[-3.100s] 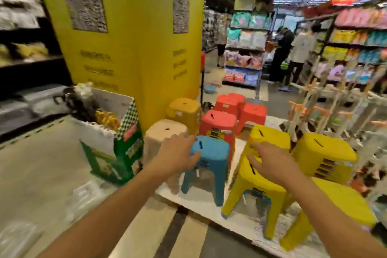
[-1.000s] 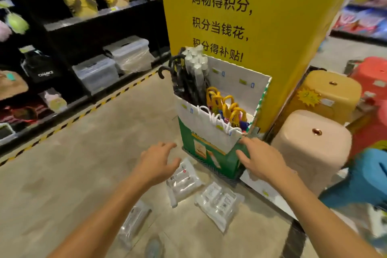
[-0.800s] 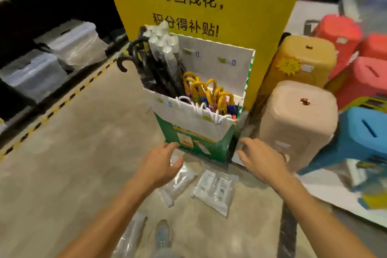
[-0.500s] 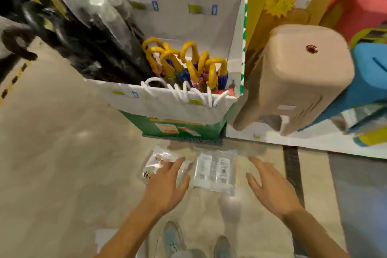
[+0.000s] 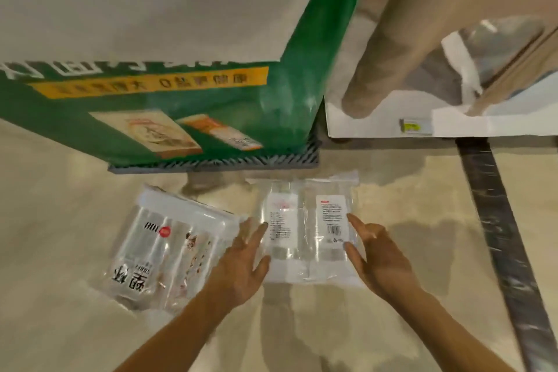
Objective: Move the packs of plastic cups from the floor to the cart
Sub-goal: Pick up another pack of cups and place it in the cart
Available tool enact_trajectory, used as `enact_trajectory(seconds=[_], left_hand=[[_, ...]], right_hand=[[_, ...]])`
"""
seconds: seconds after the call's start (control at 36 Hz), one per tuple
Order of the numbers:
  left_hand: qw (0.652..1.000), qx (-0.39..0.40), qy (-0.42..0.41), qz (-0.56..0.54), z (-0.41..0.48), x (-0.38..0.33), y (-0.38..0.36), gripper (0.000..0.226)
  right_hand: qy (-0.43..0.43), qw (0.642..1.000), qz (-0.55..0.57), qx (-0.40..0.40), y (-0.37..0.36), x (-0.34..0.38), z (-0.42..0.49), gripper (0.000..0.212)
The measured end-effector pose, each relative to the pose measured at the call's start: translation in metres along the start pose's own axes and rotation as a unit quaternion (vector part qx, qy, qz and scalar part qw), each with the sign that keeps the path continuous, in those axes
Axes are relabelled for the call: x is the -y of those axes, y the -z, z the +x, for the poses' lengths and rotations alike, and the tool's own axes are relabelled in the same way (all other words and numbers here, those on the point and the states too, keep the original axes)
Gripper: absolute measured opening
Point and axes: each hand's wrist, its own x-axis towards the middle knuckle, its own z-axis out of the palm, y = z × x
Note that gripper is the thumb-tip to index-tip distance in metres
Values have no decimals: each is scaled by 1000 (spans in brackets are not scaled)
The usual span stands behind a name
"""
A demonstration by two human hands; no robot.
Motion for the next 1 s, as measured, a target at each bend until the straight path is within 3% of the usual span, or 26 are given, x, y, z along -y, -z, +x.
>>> enact_trajectory(seconds=[0.14,0.19,0.28,0.53,0.75,1.0], left_hand=[[996,-65,53,-3,49,23,-64,66],[993,-103,48,41,59,22,-74,67],[990,-135,28,14,65,21,-72,62],[988,-125,22,-90,42,-8,-30,59],[995,-64,5,-82,-48,-133,73,60],[993,-42,-103,-30,-199,-378,291,58]], right_hand=[[21,998,48,-18,-65,-35,41,67],[26,997,67,-31,-79,-40,48,67],[26,991,112,-73,-87,-41,56,65],[12,979,178,-98,-47,-23,28,56],[-54,979,165,-104,110,5,-91,56],[-108,964,168,-176,412,66,-292,57]])
